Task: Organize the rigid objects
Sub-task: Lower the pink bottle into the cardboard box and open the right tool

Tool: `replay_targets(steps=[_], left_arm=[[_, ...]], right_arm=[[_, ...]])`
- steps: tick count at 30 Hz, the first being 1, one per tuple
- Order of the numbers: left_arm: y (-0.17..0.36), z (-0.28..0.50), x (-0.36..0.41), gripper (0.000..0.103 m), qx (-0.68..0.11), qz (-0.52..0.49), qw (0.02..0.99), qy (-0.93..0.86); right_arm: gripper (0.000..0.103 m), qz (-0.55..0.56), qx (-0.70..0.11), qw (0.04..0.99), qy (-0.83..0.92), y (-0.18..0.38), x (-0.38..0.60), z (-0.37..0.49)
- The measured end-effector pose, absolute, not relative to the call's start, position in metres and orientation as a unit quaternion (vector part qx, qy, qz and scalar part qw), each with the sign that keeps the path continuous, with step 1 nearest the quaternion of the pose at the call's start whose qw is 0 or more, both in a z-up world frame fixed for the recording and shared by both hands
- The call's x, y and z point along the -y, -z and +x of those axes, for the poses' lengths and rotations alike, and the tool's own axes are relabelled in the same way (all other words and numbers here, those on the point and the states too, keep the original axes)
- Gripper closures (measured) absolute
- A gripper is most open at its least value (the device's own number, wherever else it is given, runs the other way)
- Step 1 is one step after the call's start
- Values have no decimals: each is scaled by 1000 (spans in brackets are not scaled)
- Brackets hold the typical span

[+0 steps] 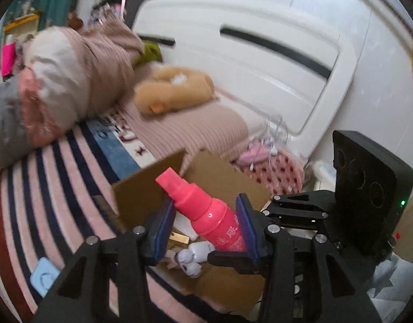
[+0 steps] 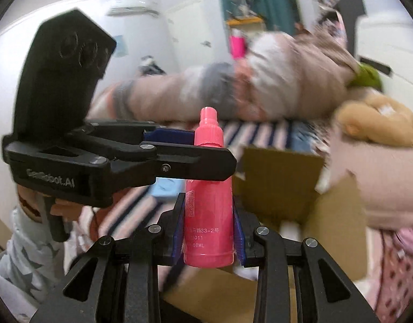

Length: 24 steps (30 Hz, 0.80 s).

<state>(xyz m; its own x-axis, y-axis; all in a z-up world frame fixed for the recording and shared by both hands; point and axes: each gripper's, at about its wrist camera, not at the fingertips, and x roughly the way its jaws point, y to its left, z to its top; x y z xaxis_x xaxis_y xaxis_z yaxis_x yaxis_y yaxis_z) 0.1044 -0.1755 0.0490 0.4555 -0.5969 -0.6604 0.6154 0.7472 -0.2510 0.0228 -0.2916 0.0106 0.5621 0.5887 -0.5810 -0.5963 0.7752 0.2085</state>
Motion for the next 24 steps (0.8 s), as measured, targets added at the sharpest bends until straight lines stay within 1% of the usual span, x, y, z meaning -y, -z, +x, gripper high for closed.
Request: replay_targets(steps=[3, 4, 5, 6, 7, 8, 9, 12, 16, 17, 18, 19, 22, 24], left_arm=[[-35, 119, 200, 59, -416, 42, 843, 337], [-33, 122, 204, 54, -420, 53, 846, 325], [-31, 123, 205, 44, -418, 63, 850, 314], [-31, 119, 204, 39, -412, 65, 853, 315], [-34, 115, 200, 35, -405, 62, 853, 322], [-36, 111, 195, 35, -399, 59, 855, 326], [-40, 106, 187, 34, -392, 58, 860, 323], [-53, 93, 155, 26, -362, 65, 887, 279], [-56, 82, 92, 24, -343, 44, 913, 216], [-52, 78, 72, 22, -338, 45, 919, 197], [-47, 76, 58, 21, -332, 56, 924, 184], [-38, 74, 42, 21, -329, 71, 927, 165], [-2, 82, 3, 21, -367, 65, 919, 128], [30, 89, -24, 21, -389, 46, 912, 119]], right_arm=[[76, -6, -367, 877, -310, 8, 307, 42], [76, -2, -377, 875, -303, 14, 310, 46], [73, -5, -394, 873, -287, 21, 312, 54], [68, -13, -404, 873, -274, 24, 314, 54], [55, -23, -408, 875, -261, 27, 316, 56], [48, -30, -404, 879, -251, 28, 317, 58], [48, -33, -397, 883, -248, 27, 320, 55], [48, -18, -381, 887, -262, 23, 321, 51], [48, -22, -333, 893, -302, 2, 296, 36], [48, -25, -319, 891, -323, -6, 284, 30], [47, -26, -311, 887, -341, -10, 273, 26], [45, -27, -305, 881, -360, -14, 261, 21], [34, -25, -302, 858, -414, -20, 217, 13], [34, -35, -309, 845, -436, -15, 184, 9]])
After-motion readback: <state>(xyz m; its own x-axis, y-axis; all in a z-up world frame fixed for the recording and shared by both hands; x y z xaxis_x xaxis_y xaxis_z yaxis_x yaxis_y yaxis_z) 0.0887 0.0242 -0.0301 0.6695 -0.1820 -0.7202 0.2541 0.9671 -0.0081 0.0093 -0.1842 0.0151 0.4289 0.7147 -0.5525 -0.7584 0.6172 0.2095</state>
